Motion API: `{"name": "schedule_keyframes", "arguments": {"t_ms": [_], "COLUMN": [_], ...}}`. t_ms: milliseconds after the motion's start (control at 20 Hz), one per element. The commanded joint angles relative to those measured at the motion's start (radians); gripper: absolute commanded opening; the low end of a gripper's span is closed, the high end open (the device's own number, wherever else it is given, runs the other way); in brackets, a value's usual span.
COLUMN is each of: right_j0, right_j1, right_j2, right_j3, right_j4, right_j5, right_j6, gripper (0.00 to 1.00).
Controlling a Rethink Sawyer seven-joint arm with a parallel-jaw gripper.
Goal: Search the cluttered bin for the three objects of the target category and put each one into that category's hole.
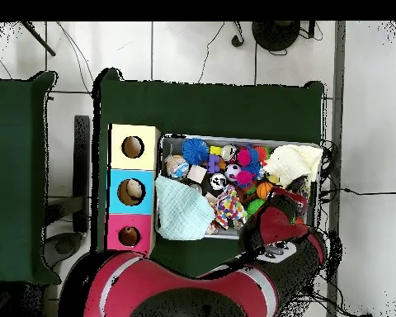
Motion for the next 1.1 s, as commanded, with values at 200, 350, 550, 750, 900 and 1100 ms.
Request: {"name": "schedule_keyframes", "arguments": {"t_ms": [200, 350, 550, 750, 900, 1100], "right_j0": [0.024, 0.024, -0.002, -0.009, -0.003, 0.013], "right_j1": [0.045, 0.037, -0.007, -0.033, -0.040, -0.030], "right_j2": [0.041, 0.047, 0.108, 0.129, 0.124, 0.097], "right_j3": [-0.081, -0.081, -0.086, -0.080, -0.076, -0.081], "right_j4": [0.079, 0.070, -0.014, -0.055, -0.063, -0.043], "right_j5": [-0.150, -0.124, -0.097, -0.100, -0.113, -0.148], "right_j6": [0.052, 0.058, 0.081, 0.092, 0.090, 0.071], "gripper": [1.00, 1.00, 1.00, 1.00, 1.00, 1.00]}}
